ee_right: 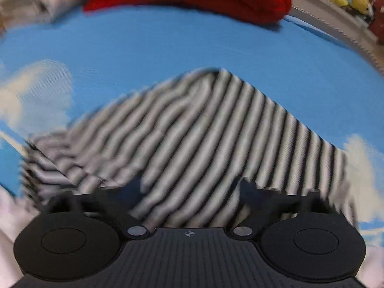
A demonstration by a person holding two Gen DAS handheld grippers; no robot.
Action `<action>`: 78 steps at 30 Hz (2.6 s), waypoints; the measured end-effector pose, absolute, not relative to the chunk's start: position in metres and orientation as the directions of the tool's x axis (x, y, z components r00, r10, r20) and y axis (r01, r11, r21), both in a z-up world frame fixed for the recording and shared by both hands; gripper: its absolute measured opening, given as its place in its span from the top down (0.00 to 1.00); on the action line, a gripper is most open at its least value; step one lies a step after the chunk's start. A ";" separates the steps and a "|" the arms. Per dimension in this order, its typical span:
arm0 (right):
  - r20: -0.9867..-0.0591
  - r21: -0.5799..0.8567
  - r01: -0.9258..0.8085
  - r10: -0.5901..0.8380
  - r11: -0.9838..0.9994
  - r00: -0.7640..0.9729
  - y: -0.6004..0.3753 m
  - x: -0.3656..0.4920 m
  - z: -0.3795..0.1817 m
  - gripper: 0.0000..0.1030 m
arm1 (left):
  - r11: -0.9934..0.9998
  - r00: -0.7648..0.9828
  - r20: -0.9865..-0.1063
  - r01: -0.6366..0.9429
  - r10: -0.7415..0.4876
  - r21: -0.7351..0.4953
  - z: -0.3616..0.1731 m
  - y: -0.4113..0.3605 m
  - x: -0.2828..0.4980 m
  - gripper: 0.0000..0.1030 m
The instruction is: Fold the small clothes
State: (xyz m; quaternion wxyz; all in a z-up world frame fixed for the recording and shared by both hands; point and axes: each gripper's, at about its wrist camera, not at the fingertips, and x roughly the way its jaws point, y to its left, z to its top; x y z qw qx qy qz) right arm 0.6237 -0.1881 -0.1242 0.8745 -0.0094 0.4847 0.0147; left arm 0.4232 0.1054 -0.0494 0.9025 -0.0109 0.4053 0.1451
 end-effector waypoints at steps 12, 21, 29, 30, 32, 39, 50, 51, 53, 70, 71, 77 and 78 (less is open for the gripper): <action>-0.389 -0.178 0.220 -0.274 0.959 0.880 -0.228 0.633 0.071 1.00 | 0.900 0.607 -0.711 -0.427 0.356 0.086 -0.040 0.123 0.425 0.00; -0.544 -0.138 0.331 -0.351 0.933 0.762 -0.269 0.675 0.023 0.25 | 0.894 0.578 -0.712 -0.417 0.400 0.164 -0.055 0.126 0.436 0.00; -0.677 0.051 0.089 -0.031 0.995 0.735 -0.283 0.515 -0.022 0.23 | 0.907 0.579 -0.742 -0.411 0.338 0.093 -0.062 0.169 0.450 0.00; -0.682 0.082 0.099 -0.017 0.992 0.731 -0.284 0.482 -0.017 0.22 | 0.904 0.561 -0.749 -0.413 0.352 0.115 -0.065 0.172 0.454 0.00; -0.697 0.139 0.091 0.032 0.986 0.717 -0.294 0.425 -0.021 0.22 | 0.899 0.511 -0.792 -0.426 0.334 0.104 -0.073 0.183 0.462 0.00; -0.676 0.274 0.346 -0.076 0.897 0.733 -0.312 0.278 -0.054 0.19 | 0.864 0.453 -0.890 -0.429 -0.046 -0.263 -0.102 0.213 0.469 0.00; -0.613 0.182 0.265 -0.102 0.947 0.784 -0.299 0.266 -0.038 0.24 | 0.823 0.736 -0.588 -0.076 -0.335 -0.563 -0.016 0.134 0.451 0.87; -0.611 0.186 0.268 -0.103 0.945 0.785 -0.302 0.264 -0.038 0.24 | 0.827 0.682 -0.596 0.022 -0.424 -0.562 -0.017 0.107 0.449 0.86; -0.624 0.192 0.281 -0.105 0.940 0.775 -0.308 0.268 -0.040 0.24 | 0.822 0.556 -0.631 0.192 -0.542 -0.537 -0.027 0.057 0.442 0.71; -0.683 0.263 0.332 -0.068 0.906 0.727 -0.331 0.270 -0.051 0.24 | 0.645 0.561 -0.564 -0.069 -0.606 -0.761 -0.053 0.134 0.469 0.00; -0.681 0.250 0.325 -0.073 0.912 0.728 -0.328 0.270 -0.050 0.24 | 0.663 0.543 -0.568 -0.027 -0.618 -0.748 -0.049 0.121 0.467 0.00; -0.689 0.245 0.308 -0.058 0.919 0.723 -0.323 0.270 -0.052 0.24 | 0.782 0.466 -0.656 0.140 -0.593 -0.607 -0.056 0.061 0.459 0.59; -0.691 0.247 0.305 -0.054 0.919 0.721 -0.322 0.269 -0.052 0.24 | 0.791 0.466 -0.664 0.148 -0.585 -0.593 -0.056 0.059 0.460 0.99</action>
